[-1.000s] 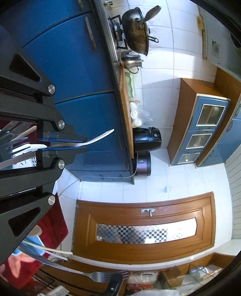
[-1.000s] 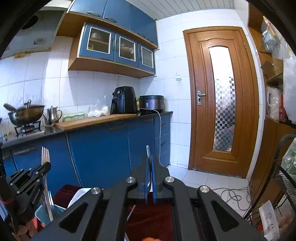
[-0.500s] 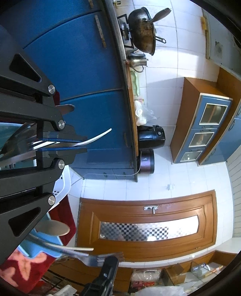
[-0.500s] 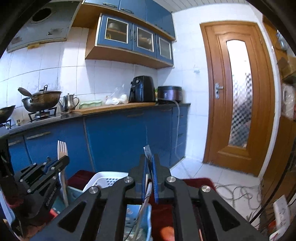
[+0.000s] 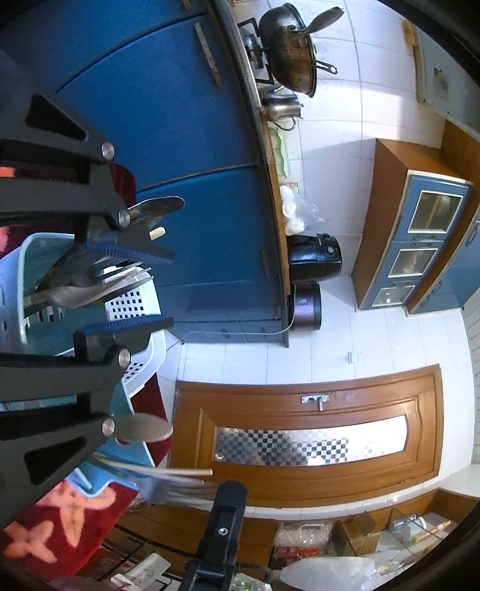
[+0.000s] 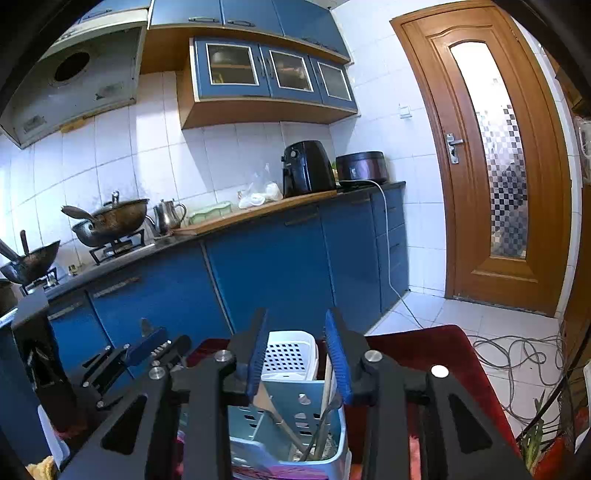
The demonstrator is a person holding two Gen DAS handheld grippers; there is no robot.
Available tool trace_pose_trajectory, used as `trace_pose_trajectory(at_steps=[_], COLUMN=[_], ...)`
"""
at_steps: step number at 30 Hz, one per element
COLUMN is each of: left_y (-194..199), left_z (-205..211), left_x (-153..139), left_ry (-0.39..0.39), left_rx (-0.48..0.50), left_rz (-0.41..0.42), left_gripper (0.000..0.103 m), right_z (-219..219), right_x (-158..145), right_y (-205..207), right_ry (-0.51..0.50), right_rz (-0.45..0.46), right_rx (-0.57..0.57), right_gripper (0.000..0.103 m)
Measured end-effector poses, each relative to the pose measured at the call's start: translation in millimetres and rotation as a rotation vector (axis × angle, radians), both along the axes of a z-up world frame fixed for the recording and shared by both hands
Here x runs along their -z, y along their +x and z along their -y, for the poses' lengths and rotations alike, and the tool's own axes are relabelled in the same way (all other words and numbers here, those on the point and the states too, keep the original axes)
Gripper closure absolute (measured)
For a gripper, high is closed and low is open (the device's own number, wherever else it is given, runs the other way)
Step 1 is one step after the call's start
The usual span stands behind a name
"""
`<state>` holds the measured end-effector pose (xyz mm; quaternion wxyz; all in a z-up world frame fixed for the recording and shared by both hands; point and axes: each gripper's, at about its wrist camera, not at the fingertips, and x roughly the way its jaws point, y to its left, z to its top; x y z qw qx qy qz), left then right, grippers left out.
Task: Organize utensils
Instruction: 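Release the fork into the box with the left tool while the right tool releases its fork, then move both tools back down toward the last fork and chopstick on the blanket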
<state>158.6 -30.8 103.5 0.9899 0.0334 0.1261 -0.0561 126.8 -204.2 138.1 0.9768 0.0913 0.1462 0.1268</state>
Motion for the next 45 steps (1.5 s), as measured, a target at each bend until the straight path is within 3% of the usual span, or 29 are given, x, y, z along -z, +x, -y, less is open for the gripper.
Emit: trace_pose_trajectory(at_steps=[11,29,37,45], left_y=[-31,-112,-138,-160], left_z=[-5,-21,-33,-36], left_x=[-19,-56,-56,-39], left_ry=[-0.008,-0.021,-0.077,-0.090], left_rx=[0.048,0.082,0.076,0.070], left_rz=[-0.029,-0.167,-0.244,-0.304], left_gripper=[0.057,0.054,0.053,0.049], right_z=[5,0,0,2], right_x=[-17,-25,-18,4], right_y=[-28,-103,-131,-147], right_ry=[0.064,0.070,0.053,0.049], right_rz=[-0.013,-0.080,-0.111,-0.166], right_rx=[-0.020,-0.034,-0.034,-0.025], right_gripper=[0.056,0.045,0.042,0.039])
